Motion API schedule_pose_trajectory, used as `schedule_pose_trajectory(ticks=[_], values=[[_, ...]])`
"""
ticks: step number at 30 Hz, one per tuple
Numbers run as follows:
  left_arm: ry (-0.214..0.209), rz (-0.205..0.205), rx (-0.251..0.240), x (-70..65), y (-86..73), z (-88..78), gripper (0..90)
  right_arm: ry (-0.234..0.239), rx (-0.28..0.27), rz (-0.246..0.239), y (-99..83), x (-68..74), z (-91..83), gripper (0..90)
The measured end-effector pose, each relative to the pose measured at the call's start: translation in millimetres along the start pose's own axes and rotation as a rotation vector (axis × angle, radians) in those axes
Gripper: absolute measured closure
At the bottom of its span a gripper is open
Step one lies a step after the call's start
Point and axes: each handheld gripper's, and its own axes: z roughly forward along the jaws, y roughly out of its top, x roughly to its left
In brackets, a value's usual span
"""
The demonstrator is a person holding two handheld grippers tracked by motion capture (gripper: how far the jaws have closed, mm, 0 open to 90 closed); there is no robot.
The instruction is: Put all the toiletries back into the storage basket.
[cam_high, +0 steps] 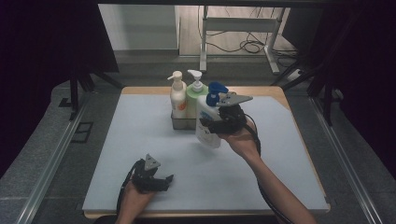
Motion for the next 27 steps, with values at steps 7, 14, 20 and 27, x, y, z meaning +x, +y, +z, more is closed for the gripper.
schedule_pose_trajectory(ticks=[7, 14, 20, 27], values=[[0.0, 0.0, 0.0, 0.1, 0.0, 0.0, 11.6, -0.037, 0.003, 0.014, 0.7, -12.5, -6.5, 38.4], [0.0, 0.0, 0.0, 0.1, 0.0, 0.0, 11.6, -0.063, -0.006, 0.022, 4.5, -20.8, -13.0, 38.4], [0.0, 0.0, 0.0, 0.1, 0.0, 0.0, 11.6, -0.096, -0.008, 0.029, 8.2, -30.2, -16.7, 38.5], [0.0, 0.0, 0.0, 0.1, 0.0, 0.0, 11.6, -0.118, -0.011, 0.042, 11.4, -38.7, -17.7, 38.5]])
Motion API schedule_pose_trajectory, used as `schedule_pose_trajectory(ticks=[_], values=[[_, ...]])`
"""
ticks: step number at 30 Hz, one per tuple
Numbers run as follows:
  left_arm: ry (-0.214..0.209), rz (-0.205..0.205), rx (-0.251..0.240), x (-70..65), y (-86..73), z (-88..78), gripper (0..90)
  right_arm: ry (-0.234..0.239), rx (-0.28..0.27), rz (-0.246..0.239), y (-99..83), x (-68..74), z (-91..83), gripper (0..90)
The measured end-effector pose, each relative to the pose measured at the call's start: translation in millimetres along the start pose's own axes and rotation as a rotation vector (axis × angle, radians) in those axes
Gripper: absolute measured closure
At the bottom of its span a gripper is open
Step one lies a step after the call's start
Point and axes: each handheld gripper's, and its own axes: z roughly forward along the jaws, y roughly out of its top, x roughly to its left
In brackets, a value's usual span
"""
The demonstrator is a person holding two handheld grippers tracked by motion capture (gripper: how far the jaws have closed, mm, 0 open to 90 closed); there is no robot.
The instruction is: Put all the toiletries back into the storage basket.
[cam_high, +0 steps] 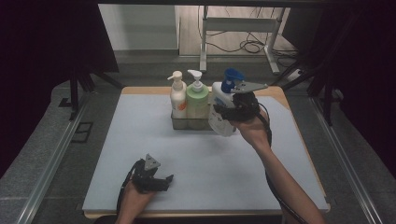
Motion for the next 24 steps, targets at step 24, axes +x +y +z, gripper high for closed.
schedule_pose_trajectory(ticks=[24], values=[[0.0, 0.0, 0.001, 0.1, 0.0, 0.0, 11.6, -0.079, -0.01, 0.051, 9.9, -32.1, 18.6, 38.6]])
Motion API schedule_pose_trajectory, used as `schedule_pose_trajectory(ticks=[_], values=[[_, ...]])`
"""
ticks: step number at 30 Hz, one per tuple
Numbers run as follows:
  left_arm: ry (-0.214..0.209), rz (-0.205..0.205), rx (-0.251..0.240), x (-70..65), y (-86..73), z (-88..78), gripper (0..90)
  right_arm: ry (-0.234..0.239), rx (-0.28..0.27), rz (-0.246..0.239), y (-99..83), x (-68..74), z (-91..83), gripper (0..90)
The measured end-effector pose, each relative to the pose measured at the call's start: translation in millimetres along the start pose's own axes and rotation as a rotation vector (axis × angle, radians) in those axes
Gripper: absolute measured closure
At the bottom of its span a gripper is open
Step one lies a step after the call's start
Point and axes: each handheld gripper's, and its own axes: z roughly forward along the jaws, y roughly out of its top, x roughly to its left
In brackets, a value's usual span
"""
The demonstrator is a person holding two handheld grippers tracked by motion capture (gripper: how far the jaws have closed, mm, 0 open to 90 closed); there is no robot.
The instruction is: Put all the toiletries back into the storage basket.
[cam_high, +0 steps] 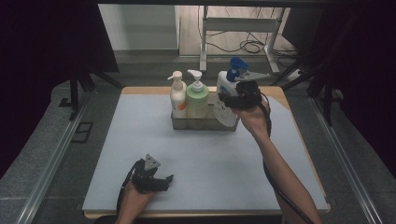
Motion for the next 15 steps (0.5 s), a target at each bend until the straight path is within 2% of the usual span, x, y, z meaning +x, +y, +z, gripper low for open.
schedule_pose_trajectory(ticks=[15], values=[[0.0, 0.0, -0.001, 0.0, 0.0, 0.0, 11.6, -0.025, -0.006, 0.013, 6.3, -7.1, 16.9, 38.6]])
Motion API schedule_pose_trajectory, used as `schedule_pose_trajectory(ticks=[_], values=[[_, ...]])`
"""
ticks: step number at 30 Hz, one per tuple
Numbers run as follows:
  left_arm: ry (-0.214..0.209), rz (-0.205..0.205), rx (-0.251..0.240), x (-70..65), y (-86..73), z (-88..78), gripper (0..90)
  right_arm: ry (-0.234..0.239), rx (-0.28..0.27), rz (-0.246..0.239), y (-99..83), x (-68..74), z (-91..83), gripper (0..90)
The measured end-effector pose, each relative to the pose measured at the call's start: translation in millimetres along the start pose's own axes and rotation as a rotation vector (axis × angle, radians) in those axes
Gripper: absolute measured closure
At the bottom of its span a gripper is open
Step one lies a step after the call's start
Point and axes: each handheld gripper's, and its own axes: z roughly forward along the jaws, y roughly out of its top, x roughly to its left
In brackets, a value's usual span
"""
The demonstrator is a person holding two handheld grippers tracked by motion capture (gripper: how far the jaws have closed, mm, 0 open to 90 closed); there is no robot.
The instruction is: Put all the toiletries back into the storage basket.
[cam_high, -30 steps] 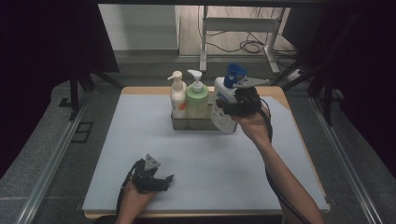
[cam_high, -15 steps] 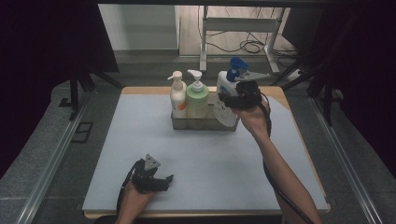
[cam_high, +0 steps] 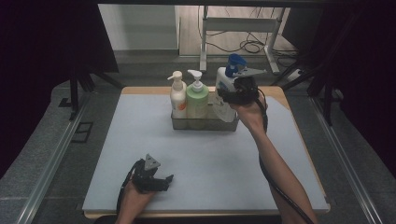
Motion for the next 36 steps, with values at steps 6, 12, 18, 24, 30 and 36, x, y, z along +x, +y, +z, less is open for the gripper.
schedule_pose_trajectory(ticks=[6, 12, 18, 24, 30, 36], values=[[-0.001, -0.002, -0.002, -0.1, 0.0, 0.1, 11.6, -0.008, 0.001, -0.001, 3.9, -0.7, 8.9, 38.6], [-0.002, -0.002, -0.002, -0.1, 0.0, 0.1, 11.6, -0.009, -0.003, 0.01, 5.5, -2.2, 14.1, 38.6], [0.0, -0.001, 0.0, -0.1, -0.1, -0.1, 11.6, -0.02, 0.0, 0.012, 5.9, -5.2, 20.5, 38.6], [-0.001, -0.002, 0.001, -0.1, -0.1, -0.1, 11.6, -0.025, 0.001, 0.023, 4.9, -8.6, 26.5, 38.6], [-0.001, -0.001, 0.001, -0.1, -0.1, -0.1, 11.6, -0.025, 0.015, 0.019, 0.3, -8.1, 31.8, 38.6], [-0.001, -0.001, 0.001, -0.1, -0.1, -0.1, 11.6, -0.02, 0.034, 0.019, -5.3, -5.9, 37.5, 38.6]])
